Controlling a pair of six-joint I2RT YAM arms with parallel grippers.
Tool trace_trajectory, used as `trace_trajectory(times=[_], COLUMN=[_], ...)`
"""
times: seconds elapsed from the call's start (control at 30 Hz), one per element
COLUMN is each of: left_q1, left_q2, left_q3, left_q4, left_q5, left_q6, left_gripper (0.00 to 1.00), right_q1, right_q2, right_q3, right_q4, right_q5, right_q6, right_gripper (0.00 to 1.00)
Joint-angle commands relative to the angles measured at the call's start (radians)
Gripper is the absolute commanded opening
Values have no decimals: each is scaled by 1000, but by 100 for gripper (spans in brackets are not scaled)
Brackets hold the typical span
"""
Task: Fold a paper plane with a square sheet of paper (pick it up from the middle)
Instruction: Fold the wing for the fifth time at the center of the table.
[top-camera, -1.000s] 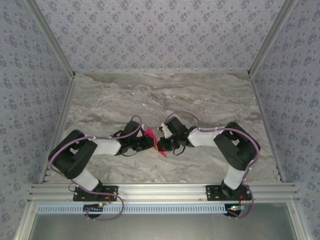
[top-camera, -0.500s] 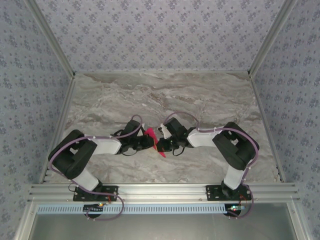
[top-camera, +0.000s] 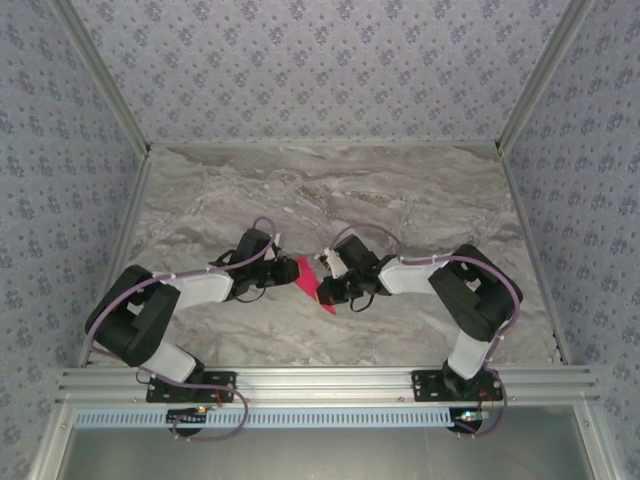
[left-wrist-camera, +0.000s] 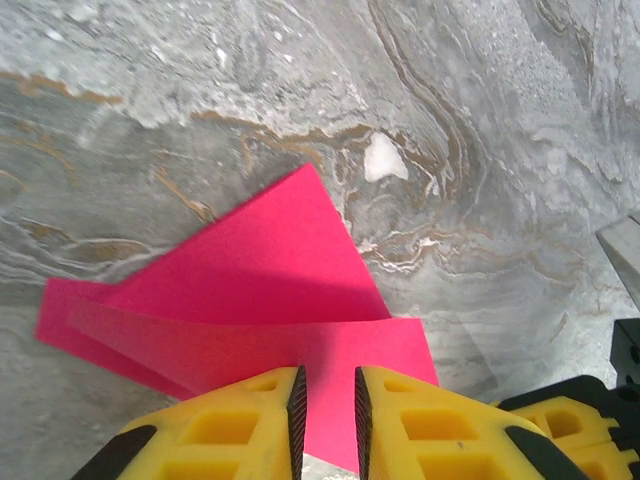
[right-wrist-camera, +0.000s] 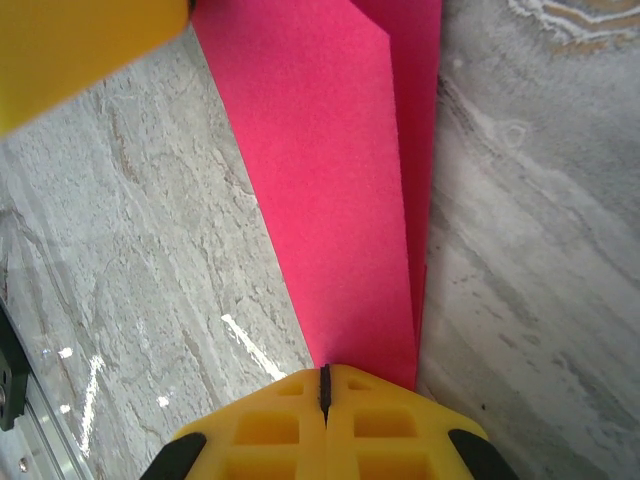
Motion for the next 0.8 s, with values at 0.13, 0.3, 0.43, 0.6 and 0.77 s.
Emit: trace_trajectory(times=[0.13,0.3,0.43,0.6,0.77], left_q1=[26,35,37,48,90], left_q2=[32,63,88,111,101], left_q3=[6,2,1,-17,-17], left_q4=[22,40,40,40,10], left_q5=[7,7,-4,-25,-59], left_q6=[43,46,48,46,39], left_gripper=[22,22,21,21,21], right_q1=[-7,-8,-8,-15,-25], right_q2=[33,36,35,27,20], right_q3=[-55,-55,-65,-87,-106], right_q4=[-185,-192,-200,-220,-227], right_q5=[56,50,43,43,40], right_q6=[-34,-38,-42,-58,-66], right_gripper=[0,0,0,0,0])
